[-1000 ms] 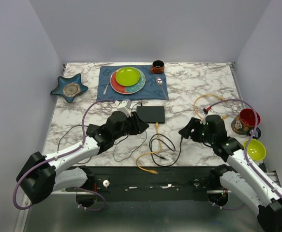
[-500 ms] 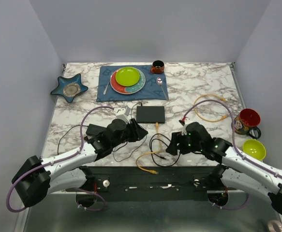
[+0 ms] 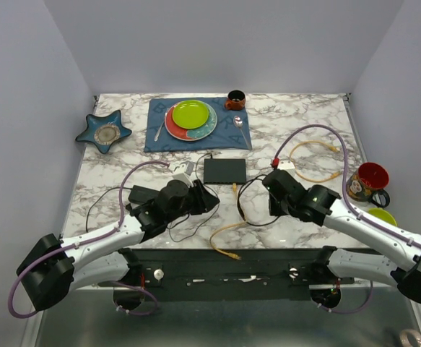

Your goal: Pull the plug from the switch port

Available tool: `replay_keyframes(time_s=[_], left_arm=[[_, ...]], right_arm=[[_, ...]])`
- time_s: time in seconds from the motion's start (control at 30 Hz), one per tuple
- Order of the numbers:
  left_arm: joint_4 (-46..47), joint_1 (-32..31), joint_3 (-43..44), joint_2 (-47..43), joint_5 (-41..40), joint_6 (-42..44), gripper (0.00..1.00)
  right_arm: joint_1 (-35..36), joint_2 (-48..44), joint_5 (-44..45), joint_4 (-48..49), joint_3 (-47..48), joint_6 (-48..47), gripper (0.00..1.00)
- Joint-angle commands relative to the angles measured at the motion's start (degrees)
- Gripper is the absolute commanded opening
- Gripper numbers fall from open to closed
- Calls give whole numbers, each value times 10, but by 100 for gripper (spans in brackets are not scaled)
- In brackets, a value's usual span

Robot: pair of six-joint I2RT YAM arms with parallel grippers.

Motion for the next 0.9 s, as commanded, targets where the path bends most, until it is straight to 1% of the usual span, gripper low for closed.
replay_keyframes(time_s=[0.0, 0.03, 0.17, 0.2, 0.23, 0.27, 0.3, 0.33, 0.37, 0.4, 0.57, 0.67, 0.8, 0.87], left_arm=[[0, -4, 9, -4, -21, -4, 45], [0, -4, 9, -4, -21, -4, 45], [0, -4, 4, -16, -21, -7, 45], [-1, -4, 1, -23, -21, -6, 45], [-2, -4, 0, -26, -23, -6, 45], [-3, -4, -2, -28, -24, -6, 45], [-3, -5, -4, -29, -23, -6, 45], [-3, -5, -4, -30, -22, -7, 45], [-3, -5, -5, -28, -18, -8, 45], [-2, -6, -5, -27, -15, -8, 45], [4, -13, -11, -26, -8, -9, 45], [10, -22, -22, -27, -9, -20, 45], [12, -35, -42, -40, -14, -31, 45], [13, -38, -48, -47, -19, -36, 45]], right_arm=[[8, 7, 144, -147, 57, 29, 1], [7, 5, 143, -146, 60, 22, 1], [8, 0, 191, -184, 79, 68, 1], [7, -9, 188, -174, 81, 66, 1], [7, -22, 178, -159, 81, 56, 7], [7, -48, 146, -138, 75, 29, 16], [7, -62, 124, -90, 71, 11, 41], [7, -71, 105, -75, 69, 3, 49], [7, -74, 76, -65, 69, 1, 55], [7, -71, 68, -55, 72, -6, 59], [7, -25, 8, -36, 83, -38, 59], [7, 15, 8, -23, 86, -45, 61], [8, 75, 8, -14, 83, -49, 66], [7, 95, 0, -2, 75, -51, 67]])
